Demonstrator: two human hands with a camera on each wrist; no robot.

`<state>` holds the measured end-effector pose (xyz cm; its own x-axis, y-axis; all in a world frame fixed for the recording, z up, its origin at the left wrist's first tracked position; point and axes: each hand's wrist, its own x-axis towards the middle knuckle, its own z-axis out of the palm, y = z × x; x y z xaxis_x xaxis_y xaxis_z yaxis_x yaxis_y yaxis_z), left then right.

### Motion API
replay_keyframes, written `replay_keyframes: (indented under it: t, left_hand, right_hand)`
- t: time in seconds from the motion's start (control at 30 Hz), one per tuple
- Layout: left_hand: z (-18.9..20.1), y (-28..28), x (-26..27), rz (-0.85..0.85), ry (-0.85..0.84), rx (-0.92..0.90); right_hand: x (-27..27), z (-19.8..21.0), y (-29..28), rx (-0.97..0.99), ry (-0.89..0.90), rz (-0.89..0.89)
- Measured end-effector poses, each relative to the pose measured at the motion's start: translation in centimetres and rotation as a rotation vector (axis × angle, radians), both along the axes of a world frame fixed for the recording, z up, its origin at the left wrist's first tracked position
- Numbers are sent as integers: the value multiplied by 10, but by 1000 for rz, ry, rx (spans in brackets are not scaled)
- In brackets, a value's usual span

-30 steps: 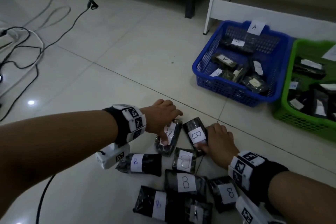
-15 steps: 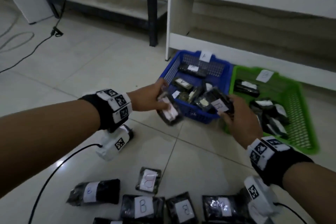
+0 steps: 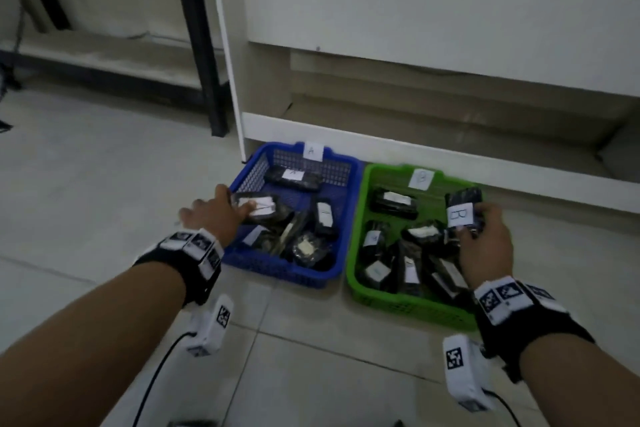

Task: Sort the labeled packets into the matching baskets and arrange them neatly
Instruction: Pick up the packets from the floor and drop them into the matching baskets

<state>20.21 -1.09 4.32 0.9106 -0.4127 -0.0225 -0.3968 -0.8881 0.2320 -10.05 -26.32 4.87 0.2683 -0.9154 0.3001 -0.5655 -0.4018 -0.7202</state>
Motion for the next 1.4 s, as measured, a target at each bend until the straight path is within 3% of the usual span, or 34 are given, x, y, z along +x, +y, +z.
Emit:
replay_keyframes:
  t: [0.13,0.33,0.5,0.67,0.77,0.9,1.1,1.23,1.33,1.4]
  left_hand:
    - [-17,-2,3,71,-51,8]
    - [-34,-7,3,33,-54,24]
    - [-39,-10,8,28,-76,190]
    - [-39,-7,10,-6,-142,96]
    - [-38,-7,10,-79,-150,43]
    - [-34,-5,11,-125,-98,88]
    - [-21,31,12,-255,118,86]
    - [4,65,14,-313,159,38]
    - [13,104,19,-349,134,10]
    - [15,138,17,-400,189,99]
  right_hand:
    - [-2,-18,-4,39,47,-33]
    - [11,-12,-16,44,32,-46]
    - [15,-7,-24,38,43,-83]
    - [12,-29,-29,101,287,-112]
    - [4,-49,-32,236,542,-79]
    - [-12,-71,-21,91,901,-38]
    - [-11,-54,-17,97,771,64]
    - [3,-46,5,-110,779,144]
    - [34,-18,57,-280,711,180]
    - [54,-6,97,-412,614,230]
